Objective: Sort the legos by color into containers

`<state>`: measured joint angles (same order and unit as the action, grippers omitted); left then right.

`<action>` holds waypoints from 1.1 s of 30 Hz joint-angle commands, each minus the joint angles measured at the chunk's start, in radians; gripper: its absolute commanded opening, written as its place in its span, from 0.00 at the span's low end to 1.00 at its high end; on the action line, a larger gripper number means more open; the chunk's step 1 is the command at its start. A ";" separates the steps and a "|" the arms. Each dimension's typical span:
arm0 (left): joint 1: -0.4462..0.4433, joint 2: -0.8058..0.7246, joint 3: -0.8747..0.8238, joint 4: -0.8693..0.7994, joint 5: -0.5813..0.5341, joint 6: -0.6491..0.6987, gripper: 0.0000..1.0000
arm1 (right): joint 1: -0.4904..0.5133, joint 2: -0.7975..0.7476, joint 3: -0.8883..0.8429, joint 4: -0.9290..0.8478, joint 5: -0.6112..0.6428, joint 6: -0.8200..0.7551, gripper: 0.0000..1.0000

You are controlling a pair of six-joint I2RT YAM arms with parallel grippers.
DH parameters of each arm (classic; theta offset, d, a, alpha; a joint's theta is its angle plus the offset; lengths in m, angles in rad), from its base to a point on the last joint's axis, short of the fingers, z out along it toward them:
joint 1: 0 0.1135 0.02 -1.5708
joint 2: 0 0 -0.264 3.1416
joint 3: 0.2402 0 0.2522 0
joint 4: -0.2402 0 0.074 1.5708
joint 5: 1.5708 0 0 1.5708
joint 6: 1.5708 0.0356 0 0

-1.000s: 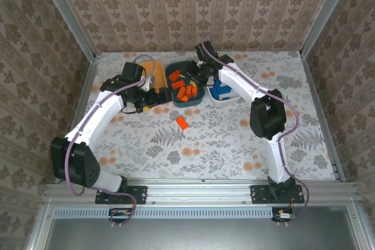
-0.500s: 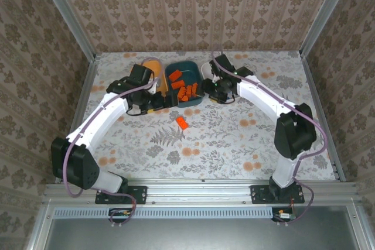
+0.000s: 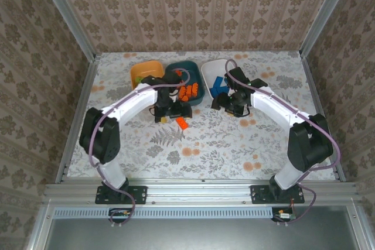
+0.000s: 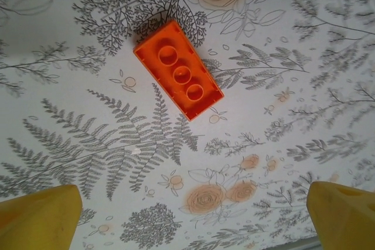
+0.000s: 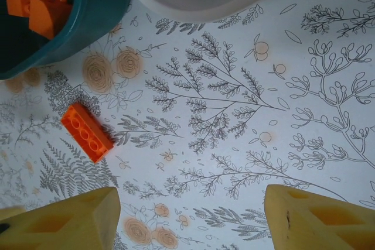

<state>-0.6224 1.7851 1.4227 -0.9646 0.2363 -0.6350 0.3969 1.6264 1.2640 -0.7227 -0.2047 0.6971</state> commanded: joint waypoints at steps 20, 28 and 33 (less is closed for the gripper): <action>0.047 0.126 -0.038 0.038 -0.003 -0.349 0.96 | -0.028 -0.020 -0.070 0.056 -0.015 -0.058 0.67; 0.023 0.204 0.062 0.027 0.016 -0.381 0.93 | -0.064 -0.013 -0.093 0.074 -0.050 -0.081 0.67; 0.018 0.230 0.030 0.083 0.046 -0.447 0.82 | -0.093 -0.015 -0.107 0.079 -0.071 -0.098 0.67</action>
<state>-0.5995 1.9888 1.4601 -0.8925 0.2531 -1.0164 0.3183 1.6184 1.1782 -0.6529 -0.2462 0.6273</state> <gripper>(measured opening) 0.821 0.666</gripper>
